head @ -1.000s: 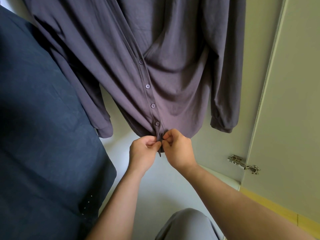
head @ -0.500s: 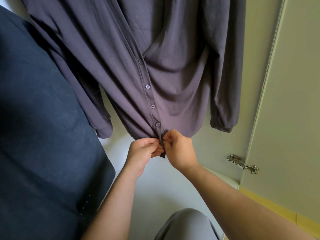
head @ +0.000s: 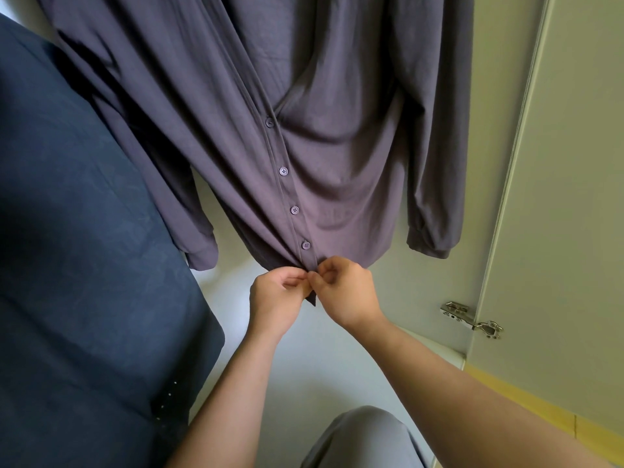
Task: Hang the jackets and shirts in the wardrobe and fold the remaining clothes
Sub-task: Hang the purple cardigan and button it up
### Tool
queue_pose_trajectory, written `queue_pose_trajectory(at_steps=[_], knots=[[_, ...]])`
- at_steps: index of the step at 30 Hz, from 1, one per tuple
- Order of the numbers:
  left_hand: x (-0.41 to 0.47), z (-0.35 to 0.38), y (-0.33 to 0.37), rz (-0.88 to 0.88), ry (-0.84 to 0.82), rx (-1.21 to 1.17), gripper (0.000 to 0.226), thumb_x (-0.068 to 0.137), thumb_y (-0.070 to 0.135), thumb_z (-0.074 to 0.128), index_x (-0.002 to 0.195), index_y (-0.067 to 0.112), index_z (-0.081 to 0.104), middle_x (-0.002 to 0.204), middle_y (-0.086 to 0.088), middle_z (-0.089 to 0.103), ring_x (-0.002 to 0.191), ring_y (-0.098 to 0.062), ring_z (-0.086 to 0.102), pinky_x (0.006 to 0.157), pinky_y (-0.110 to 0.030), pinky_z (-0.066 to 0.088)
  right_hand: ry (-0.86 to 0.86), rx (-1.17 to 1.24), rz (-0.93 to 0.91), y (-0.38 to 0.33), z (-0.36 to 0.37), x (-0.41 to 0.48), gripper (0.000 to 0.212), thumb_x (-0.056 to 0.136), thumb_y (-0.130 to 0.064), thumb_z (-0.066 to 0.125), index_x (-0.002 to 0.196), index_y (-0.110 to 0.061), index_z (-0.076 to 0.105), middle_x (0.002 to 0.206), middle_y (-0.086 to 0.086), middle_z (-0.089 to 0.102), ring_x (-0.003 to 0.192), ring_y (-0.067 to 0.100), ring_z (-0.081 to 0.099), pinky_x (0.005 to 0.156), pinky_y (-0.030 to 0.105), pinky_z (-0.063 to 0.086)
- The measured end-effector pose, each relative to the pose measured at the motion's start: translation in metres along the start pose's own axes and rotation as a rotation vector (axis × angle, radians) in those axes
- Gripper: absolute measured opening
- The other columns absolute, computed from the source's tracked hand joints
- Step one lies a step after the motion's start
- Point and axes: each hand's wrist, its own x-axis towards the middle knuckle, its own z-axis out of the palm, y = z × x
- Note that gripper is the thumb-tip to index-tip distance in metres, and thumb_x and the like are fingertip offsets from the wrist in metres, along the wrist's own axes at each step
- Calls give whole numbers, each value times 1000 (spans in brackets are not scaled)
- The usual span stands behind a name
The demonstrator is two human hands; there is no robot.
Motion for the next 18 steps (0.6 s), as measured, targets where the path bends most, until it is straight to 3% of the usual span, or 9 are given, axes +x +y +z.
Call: queue_pose_trajectory(at_steps=[5,9,14,18], knots=[[-2,1,-1,43,10,11,17,77,19,84,78,35,78,75,4,76,72,-14,73,76,-33,59,10,-71,-12,0,2,3,16,90,-14,58,76,-17,50,62,-6,58,55,11,51,46,15,39],[-1,-1,-3,64,22,48,23,78,17,85,77,38,77,74,8,76,71,-10,73,72,-23,55,-27,-109,-71,2,2,2,18,91,-10,53,77,-18,44,63,-2,57,50,11,47,44,18,37],[-1,-6,-5,6,-40,-89,15,81,7,80,79,22,80,79,-8,78,77,-28,76,85,-41,60,-4,-54,-36,6,2,2,22,90,-9,55,76,-22,44,66,-3,63,53,4,51,47,14,38],[-3,1,-7,4,-29,-88,24,87,3,74,79,25,80,78,-7,78,75,-24,76,85,-42,62,12,-22,-26,8,3,0,18,91,-7,55,81,-20,46,66,-6,60,55,1,55,49,11,38]])
